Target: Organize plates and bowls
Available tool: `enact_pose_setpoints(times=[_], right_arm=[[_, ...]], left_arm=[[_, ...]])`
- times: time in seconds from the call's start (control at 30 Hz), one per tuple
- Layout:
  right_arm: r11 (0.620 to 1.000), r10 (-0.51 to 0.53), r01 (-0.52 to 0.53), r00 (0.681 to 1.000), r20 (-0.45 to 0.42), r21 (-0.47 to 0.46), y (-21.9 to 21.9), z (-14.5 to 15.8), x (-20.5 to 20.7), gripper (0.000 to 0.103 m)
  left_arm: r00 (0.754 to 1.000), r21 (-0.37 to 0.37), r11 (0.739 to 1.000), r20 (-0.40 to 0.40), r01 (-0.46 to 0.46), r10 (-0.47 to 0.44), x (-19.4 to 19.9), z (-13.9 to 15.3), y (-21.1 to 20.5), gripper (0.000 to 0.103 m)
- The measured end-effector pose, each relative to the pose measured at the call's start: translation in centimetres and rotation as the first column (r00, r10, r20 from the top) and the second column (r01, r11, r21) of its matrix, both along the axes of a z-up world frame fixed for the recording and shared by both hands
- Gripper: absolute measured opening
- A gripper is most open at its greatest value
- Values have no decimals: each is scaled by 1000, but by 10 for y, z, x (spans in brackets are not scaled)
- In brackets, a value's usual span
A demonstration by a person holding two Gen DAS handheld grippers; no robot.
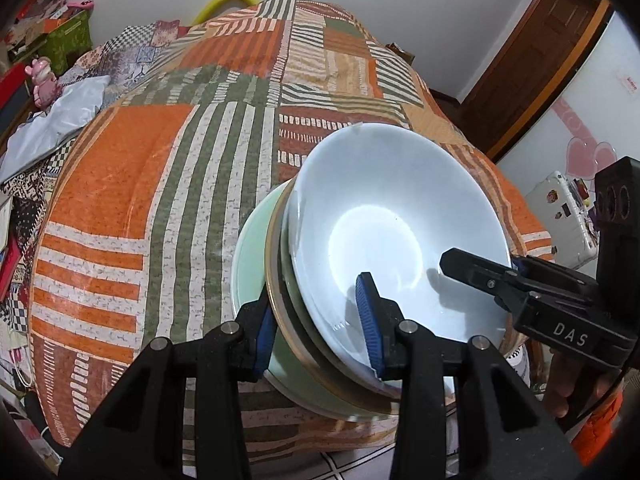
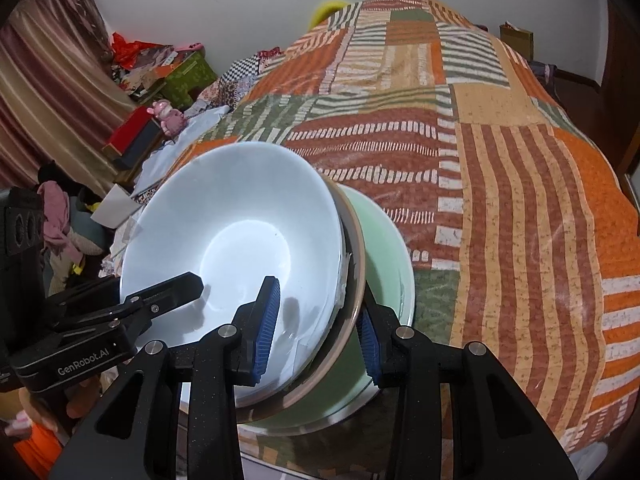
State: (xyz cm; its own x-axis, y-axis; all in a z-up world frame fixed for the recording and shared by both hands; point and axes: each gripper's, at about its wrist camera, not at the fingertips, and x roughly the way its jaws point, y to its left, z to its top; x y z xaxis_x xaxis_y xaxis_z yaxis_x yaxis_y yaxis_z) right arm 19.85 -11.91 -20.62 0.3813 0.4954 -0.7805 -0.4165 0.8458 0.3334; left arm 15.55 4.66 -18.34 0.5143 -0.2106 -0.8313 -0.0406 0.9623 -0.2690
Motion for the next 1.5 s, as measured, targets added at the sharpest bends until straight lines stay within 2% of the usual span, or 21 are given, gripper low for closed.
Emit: enact_pose_setpoints(times=[0.1,0.37,0.5,0.63,0.67,0.77,0.93,1.0,1.1,1.17,1.23,1.3,1.33,1.43,1.5], right_arm=[[1000,1,-1,1000,16,2,-2,4,0,37],[1000,-30,30,998,55,0,-12,12,-6,38],[999,-35,35,993,114,2,-16,29,-17,38],[1000,-27,26,979,202,9,-19,56,-34,38],[1000,-28,26,974,225,9,-19,62,-39,39],[999,-33,27,952,304,24,-21,83,-56,52],[998,-42,18,905,423,59,-25,116,-84,57],[997,-44,12,885,463,72,-26,127,-94,66],[996,-58,16,854,518,86,-26,137,-107,73],[995,-65,16,834,548,93,-26,144,-115,74],[994,-74,16,817,571,104,-28,151,-122,77],[994,-86,26,803,589,109,-30,154,-128,87],[992,-100,35,789,606,118,-31,157,-131,88],[991,-110,39,770,629,126,-31,162,-137,90],[990,-117,42,760,640,131,-32,163,-140,100]], left_arm=[[1000,-4,1000,-5,-1,1,1,0,1,38],[997,24,999,54,-48,47,-8,17,15,38],[992,46,997,115,-57,52,-23,38,16,38],[976,55,996,211,-66,53,-42,68,12,38],[969,56,996,241,-69,54,-48,78,11,38],[944,64,995,327,-75,50,-69,103,8,39],[886,91,992,463,-83,31,-103,140,-3,52],[859,111,989,511,-93,23,-117,153,-7,60],[815,127,986,579,-109,16,-136,167,-12,69],[796,131,984,606,-121,18,-146,174,-13,74],[776,137,982,631,-133,17,-154,178,-15,84],[749,151,977,662,-148,11,-163,183,-18,90],[741,156,976,671,-154,10,-166,184,-18,93],[720,165,973,694,-164,4,-174,188,-20,99],[711,162,972,703,-168,6,-178,190,-21,99]])
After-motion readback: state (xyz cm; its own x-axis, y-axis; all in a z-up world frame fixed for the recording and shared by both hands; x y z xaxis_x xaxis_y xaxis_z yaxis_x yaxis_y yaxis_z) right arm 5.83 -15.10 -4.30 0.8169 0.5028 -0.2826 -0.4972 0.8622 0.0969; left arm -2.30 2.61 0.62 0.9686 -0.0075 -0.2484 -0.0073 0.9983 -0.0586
